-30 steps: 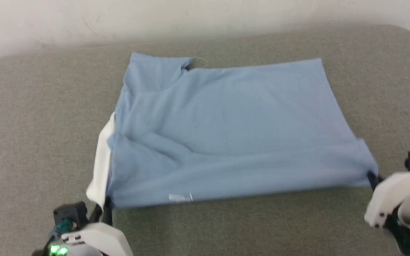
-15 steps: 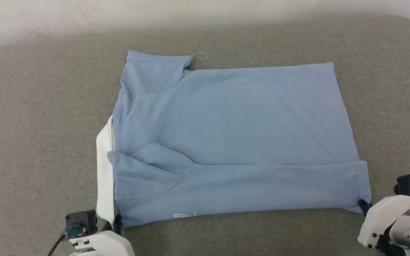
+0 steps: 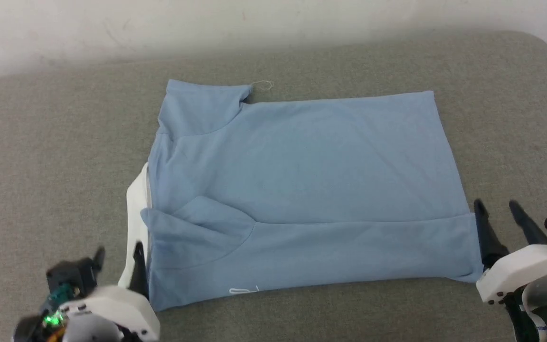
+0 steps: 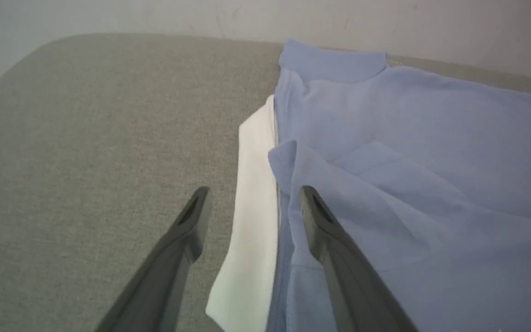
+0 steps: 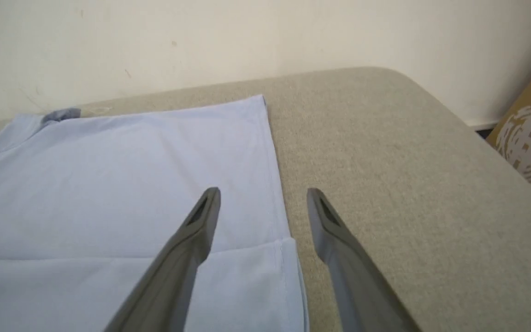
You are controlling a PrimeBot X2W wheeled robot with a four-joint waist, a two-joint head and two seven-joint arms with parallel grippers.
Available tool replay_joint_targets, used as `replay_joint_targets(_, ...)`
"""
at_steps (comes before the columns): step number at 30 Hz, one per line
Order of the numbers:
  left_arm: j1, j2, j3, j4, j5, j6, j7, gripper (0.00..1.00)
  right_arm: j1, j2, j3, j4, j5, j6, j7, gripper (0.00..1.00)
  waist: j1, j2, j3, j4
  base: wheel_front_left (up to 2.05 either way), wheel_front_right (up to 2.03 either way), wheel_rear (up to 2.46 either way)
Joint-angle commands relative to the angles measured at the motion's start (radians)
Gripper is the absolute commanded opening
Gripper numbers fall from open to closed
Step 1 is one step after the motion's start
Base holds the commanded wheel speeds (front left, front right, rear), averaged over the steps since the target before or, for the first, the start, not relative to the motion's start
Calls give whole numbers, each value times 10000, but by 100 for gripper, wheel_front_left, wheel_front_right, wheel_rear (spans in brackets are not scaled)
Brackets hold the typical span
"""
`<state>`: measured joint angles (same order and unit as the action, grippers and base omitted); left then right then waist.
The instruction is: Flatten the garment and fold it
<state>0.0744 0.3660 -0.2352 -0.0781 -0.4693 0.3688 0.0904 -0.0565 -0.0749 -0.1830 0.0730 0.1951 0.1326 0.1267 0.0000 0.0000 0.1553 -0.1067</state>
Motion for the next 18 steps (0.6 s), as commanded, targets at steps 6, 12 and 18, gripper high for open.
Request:
replay_joint_targets(6,-1916,719,-69,-330,914,-589,-669,100,-411,-643,947,-342,233,-19,-2218,100,0,0,720,-259,0,0,0)
replay_joint_targets(12,-4624,1228,-291,460,1123,-1615,-305,100,-1209,-1069,1718,-350,593,-19,-3226,100,0,0,1852,-630,0,0,0)
replay_joint_targets(18,-7633,1497,-462,1735,1006,-2477,1012,100,-2104,-1148,2155,-422,1049,-19,-3557,100,0,0,3134,-1128,0,0,0)
